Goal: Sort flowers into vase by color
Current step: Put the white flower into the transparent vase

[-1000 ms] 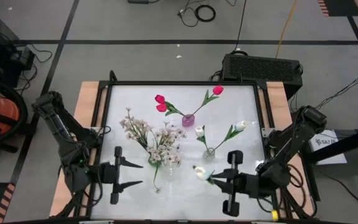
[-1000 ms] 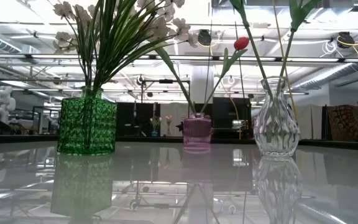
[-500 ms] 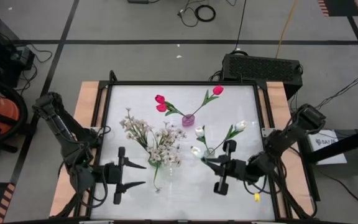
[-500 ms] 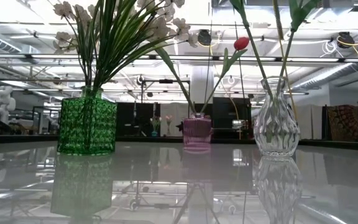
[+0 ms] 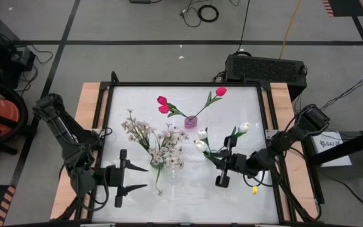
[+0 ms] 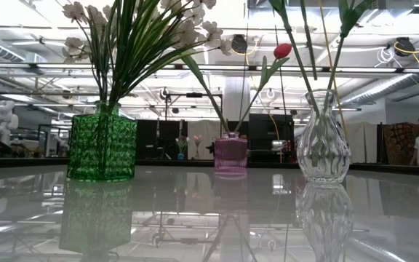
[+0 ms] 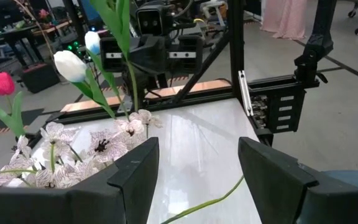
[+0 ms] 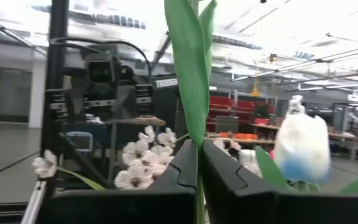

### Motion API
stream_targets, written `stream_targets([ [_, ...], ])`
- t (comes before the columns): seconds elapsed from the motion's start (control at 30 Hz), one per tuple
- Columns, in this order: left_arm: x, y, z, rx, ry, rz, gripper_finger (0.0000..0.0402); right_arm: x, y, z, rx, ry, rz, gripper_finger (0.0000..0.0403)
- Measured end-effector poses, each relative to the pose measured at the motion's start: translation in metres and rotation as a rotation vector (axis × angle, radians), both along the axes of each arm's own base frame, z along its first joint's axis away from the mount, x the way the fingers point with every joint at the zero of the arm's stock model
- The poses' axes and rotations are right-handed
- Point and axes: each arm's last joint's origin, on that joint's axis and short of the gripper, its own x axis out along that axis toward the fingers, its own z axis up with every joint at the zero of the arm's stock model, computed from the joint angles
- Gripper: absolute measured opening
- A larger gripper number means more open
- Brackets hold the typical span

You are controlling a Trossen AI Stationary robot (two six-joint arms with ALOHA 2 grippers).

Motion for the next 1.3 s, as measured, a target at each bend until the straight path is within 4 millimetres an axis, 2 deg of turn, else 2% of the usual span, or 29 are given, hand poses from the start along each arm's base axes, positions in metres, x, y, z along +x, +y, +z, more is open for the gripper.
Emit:
stream_targets([
  [0.67,-0.002,-0.001,0.0,0.0,0.0,-0.009,0.0228,-0.003,-0.018,-0.025,0.022,0.042,0.036,0.0],
  [0.93,-0.002,-0.001,0.0,0.0,0.0,-0.01,0.0228,0.0,-0.018,-0.032,-0.018,0.109,0.036,0.0],
  [1.2,-0.002,-0.002,0.0,-0.003,0.005,-0.028,0.0228,0.001,-0.017,-0.036,-0.043,0.148,0.029,0.0023],
  [1.3,-0.002,-0.002,0.0,-0.004,0.005,-0.029,0.0228,0.001,-0.019,-0.037,-0.029,0.161,-0.023,0.0035],
])
